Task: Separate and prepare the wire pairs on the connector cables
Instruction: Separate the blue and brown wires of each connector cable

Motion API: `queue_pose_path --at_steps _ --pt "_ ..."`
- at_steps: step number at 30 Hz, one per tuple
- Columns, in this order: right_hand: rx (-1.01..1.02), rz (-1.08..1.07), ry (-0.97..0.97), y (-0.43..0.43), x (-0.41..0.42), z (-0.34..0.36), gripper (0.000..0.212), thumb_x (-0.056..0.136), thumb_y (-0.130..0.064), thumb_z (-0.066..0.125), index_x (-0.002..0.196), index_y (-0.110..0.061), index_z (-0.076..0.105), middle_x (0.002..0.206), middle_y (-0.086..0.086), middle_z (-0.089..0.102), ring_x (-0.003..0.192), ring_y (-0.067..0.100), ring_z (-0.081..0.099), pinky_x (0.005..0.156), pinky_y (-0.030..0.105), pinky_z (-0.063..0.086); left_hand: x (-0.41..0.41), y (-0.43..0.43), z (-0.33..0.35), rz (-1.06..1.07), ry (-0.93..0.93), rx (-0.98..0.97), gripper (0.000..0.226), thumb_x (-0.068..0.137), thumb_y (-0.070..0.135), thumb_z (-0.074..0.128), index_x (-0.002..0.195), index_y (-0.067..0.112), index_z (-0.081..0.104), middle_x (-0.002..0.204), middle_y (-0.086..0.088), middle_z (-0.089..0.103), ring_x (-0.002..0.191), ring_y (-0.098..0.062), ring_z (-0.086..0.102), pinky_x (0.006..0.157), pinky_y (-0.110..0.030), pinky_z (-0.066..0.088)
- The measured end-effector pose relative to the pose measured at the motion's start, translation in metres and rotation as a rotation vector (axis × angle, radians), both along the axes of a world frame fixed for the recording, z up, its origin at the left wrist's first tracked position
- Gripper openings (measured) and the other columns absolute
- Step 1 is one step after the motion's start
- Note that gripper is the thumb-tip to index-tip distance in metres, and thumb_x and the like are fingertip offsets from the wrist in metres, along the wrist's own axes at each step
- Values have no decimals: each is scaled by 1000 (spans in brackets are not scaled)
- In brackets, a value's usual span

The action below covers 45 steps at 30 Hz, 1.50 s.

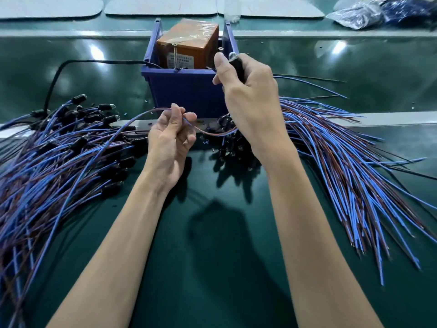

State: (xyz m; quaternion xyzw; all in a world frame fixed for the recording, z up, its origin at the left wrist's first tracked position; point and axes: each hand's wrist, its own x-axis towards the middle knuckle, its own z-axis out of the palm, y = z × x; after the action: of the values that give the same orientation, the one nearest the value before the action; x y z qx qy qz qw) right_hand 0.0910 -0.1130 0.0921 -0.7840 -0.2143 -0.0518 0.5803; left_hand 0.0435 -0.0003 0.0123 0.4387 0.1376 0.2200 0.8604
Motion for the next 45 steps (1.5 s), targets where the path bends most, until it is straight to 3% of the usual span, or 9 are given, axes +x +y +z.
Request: queue_pose_path --at_steps 6,13,18,22,26,31,37,41,45 --pt "-82 71 15 0 -2 -2 28 92 -30 63 76 -9 71 55 -12 58 52 -2 47 54 11 35 -5 -6 -2 -201 -70 159 28 87 23 53 67 22 73 54 9 56 49 0 46 52 -12 35" --pt "-78 244 65 -1 -5 -3 19 88 -19 69 75 -5 65 70 17 69 52 32 64 44 28 51 -3 -6 -7 -261 -105 249 27 57 50 81 67 25 75 58 10 61 54 0 45 54 -13 33" --pt "18 190 172 0 -2 -7 23 87 -6 68 65 -11 63 67 8 69 49 16 66 42 29 51 -2 -6 -6 -200 -114 209 14 75 31 65 72 24 77 63 8 65 56 1 53 51 -11 41" --pt "53 64 166 0 2 -8 24 92 -13 63 68 -9 63 65 7 70 47 14 67 44 23 50 0 -5 -4 -105 -66 134 39 97 16 45 72 19 76 65 5 66 51 -2 53 52 -12 43" --pt "11 -75 91 -1 5 -8 27 95 -19 56 70 -11 62 51 -1 66 42 7 62 47 19 47 2 -5 -3 -8 -27 174 27 101 16 40 92 13 66 57 8 55 49 -1 43 48 -12 34" --pt "-139 -131 50 3 7 -11 21 96 -23 52 84 -11 66 86 6 73 87 32 69 84 46 51 2 -9 -7 15 52 345 29 103 16 35 94 16 62 49 10 43 45 -2 35 45 -14 23" --pt "-78 -113 98 0 4 -10 22 98 -15 49 76 -14 55 65 -3 69 45 7 63 52 20 51 3 -9 -11 66 26 383 31 104 23 29 97 19 59 42 9 36 37 -4 27 36 -12 22" --pt "-191 -144 88 2 6 -11 19 96 -20 49 80 -14 57 62 -4 67 78 24 66 79 39 53 5 -9 -13 118 49 429 26 103 15 30 112 23 53 41 10 38 36 -5 28 35 -14 23" --pt "-235 -137 124 0 6 -11 24 90 -18 51 69 -11 60 63 4 69 78 28 65 77 38 53 6 -9 -13 172 55 496 27 102 15 32 114 27 54 40 12 38 35 -5 28 35 -14 24"
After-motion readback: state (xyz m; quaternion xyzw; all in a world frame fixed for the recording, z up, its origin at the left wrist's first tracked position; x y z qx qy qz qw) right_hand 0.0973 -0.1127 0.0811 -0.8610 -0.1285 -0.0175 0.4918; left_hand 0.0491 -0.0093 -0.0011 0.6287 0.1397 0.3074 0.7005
